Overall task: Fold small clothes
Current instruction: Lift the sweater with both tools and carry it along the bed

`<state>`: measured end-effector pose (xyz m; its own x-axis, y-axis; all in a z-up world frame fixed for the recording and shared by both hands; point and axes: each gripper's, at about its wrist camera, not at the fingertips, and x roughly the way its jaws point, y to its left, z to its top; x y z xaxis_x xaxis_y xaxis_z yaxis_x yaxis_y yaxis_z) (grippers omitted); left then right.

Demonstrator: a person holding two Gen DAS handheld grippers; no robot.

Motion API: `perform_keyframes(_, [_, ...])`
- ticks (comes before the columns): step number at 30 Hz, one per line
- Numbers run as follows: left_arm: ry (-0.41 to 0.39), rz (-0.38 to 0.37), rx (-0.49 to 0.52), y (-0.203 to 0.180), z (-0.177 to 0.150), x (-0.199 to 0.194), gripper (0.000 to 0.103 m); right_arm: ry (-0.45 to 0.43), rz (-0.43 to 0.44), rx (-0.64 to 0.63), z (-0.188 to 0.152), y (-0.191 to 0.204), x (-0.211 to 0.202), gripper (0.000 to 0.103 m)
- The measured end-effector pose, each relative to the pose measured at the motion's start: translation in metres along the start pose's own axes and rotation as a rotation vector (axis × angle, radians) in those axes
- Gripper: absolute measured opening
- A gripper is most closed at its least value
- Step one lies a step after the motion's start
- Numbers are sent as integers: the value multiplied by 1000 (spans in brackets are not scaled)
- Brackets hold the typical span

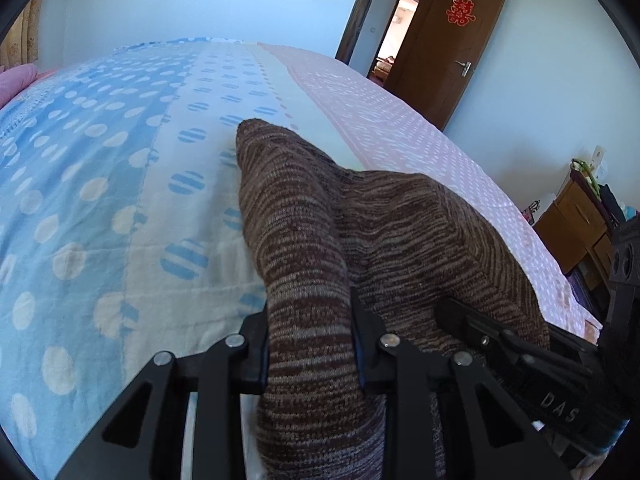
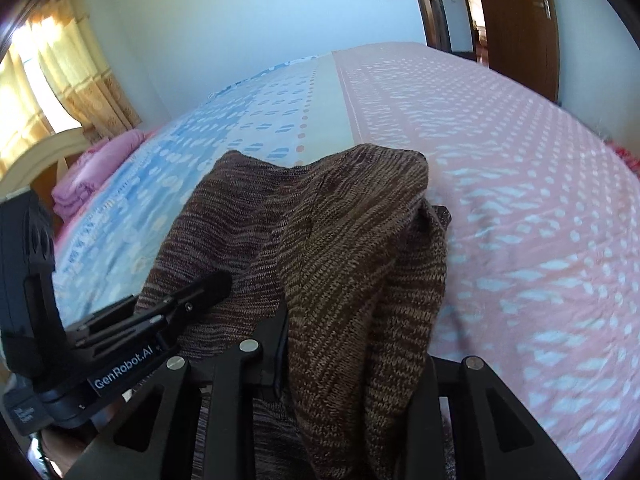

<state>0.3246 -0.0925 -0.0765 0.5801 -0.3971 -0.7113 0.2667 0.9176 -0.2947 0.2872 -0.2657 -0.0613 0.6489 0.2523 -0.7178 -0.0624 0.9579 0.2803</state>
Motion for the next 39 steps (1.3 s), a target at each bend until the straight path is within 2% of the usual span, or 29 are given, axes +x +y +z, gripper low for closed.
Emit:
perform_keyframes(3, [30,-23,-5,4,-5,-12,30,10,56,60,-9,-1,-14,29])
perform_keyframes(6, [58,-54,-26,7,-13,-23,30,9,71,82,-22,4,-30,29])
perform_keyframes(9, [53,-50,-18,3,-26,-37,30,-1,79,106,-37,10,-45,29])
perform_keyframes(15, [39,-18,11,-3,-42,-54,30,-40,14,90,-66,30,-73,30])
perform_keyframes(27, [-59,-46,40,-9,-49,-108,30,-161,-5,30,-88,70,-139,29])
perform_keyframes(31, [-99,-80,61,-18,-53,-126,30,-217,-29,11,-99,76,-167,29])
perform_keyframes(39, [-105,-162,110,-52,-65,-134,30,-294,-120,-7,-121,68,-218,29])
